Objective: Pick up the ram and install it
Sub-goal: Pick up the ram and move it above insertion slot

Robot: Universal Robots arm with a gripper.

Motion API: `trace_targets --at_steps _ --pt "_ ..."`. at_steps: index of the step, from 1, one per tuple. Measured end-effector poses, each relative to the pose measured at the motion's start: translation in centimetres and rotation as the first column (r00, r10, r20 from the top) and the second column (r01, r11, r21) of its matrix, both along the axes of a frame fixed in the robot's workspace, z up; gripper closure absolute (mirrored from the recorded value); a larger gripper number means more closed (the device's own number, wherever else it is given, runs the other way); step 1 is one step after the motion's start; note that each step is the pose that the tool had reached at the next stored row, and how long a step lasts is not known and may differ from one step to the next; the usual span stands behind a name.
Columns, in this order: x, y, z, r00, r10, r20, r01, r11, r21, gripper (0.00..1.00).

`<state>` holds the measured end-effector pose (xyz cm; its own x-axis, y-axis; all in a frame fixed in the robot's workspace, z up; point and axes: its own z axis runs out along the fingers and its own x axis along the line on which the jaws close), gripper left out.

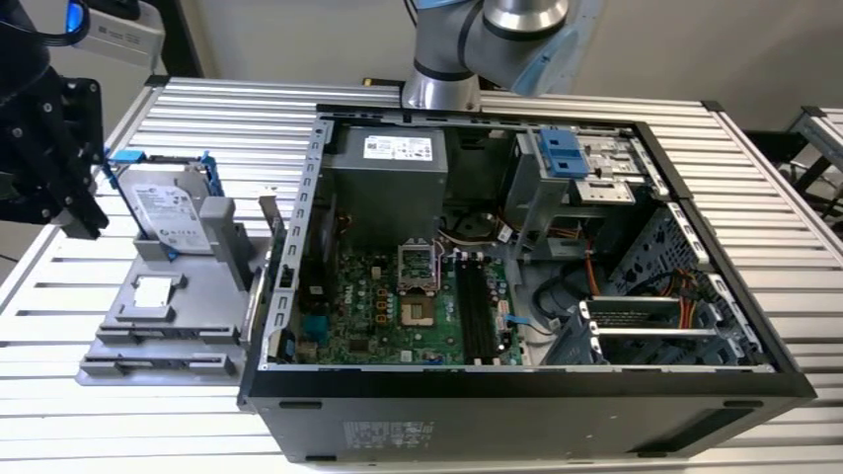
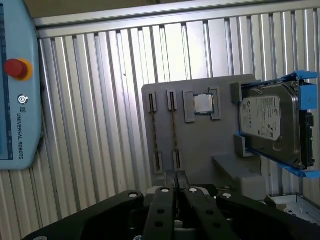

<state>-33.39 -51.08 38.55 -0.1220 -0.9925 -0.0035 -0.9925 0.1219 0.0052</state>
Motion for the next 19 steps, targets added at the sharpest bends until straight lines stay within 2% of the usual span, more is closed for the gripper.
trace_targets --at_steps 7,10,14,16,19 --pt "-0.1 0.0 -0.01 1.0 0.001 0.0001 -0.001 1.0 0.0001 0.0" --pt "-0.09 0.0 -0.05 0.999 0.045 0.0 -0.045 0.999 0.0 0.0" --pt "-0.12 0.0 -0.22 0.9933 0.116 0.0003 -0.116 0.9933 0.0001 0.0" --pt "-0.27 0.0 -0.32 0.9914 0.131 0.0002 -0.131 0.9914 0.0 0.0" --pt "-0.32 0.0 -0.39 0.9905 0.137 0.0 -0.137 0.9905 -0.0001 0.0"
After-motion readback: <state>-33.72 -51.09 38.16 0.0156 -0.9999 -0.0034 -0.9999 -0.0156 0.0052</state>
